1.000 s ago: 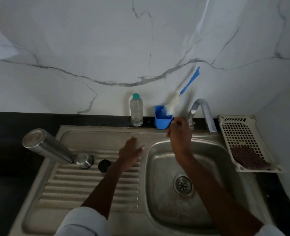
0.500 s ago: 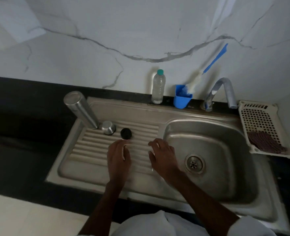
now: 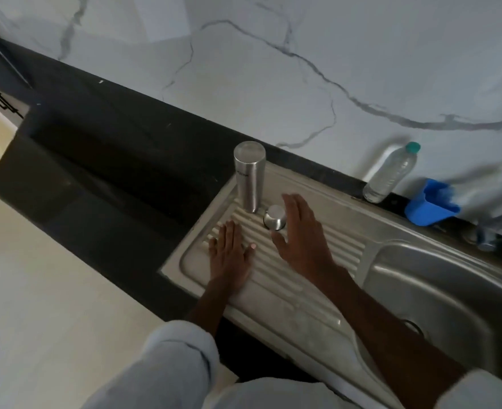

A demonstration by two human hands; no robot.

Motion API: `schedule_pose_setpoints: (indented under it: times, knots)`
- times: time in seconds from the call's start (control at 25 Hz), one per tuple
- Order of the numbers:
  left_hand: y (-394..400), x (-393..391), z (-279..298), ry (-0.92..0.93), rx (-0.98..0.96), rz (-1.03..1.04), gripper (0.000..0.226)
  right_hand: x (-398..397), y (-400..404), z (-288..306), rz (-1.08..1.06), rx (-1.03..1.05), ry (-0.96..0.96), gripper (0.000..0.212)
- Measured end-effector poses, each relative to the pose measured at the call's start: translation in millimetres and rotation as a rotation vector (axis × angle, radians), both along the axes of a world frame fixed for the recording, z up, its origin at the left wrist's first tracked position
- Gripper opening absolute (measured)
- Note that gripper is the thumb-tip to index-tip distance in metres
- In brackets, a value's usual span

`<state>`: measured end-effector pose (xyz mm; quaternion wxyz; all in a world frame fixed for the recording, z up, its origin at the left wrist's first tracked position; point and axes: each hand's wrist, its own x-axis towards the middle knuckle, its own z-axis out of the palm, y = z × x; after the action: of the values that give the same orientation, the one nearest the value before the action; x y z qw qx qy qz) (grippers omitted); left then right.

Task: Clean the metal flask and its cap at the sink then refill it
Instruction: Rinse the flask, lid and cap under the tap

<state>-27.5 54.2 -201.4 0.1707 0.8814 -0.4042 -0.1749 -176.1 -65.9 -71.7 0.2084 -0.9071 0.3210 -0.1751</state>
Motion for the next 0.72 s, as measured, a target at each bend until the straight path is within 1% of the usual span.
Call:
schedule_pose_setpoints:
  times: [0.08,0.2,0.28,0.36,0.44,0.52,0.6,0.72]
  knots:
    - [-1,1,-3,-0.005,0.01,0.018,0.082,38,-15,12,-0.004,0.006,-0.035,0.088]
    - [-2,3,-2,0.02,0.027,0.013,0.084,92,-36,36,0.01,-0.048,-0.12,0.092]
    - [-4,6,2,0.071,0.065,-0.002,0.086,121,-49,47,0.012,-0.068,-0.089,0.097]
    - [-5,10,7,0.115,0.096,-0.013,0.088,139,-59,53,0.064,-0.029,-0.032,0.094]
    - [-5,9,11,0.13,0.103,-0.021,0.089,141,-63,56,0.122,0.055,-0.082,0.081]
    - [-5,7,13,0.125,0.091,-0.009,0.087,128,-59,58,0.101,0.098,-0.163,0.072]
    - [-4,6,12,0.113,0.084,-0.005,0.084,106,-48,55,0.003,0.159,-0.275,0.068]
    - [-4,12,9,0.158,0.073,-0.019,0.083,56,-32,58,-0.228,0.324,-0.553,0.066]
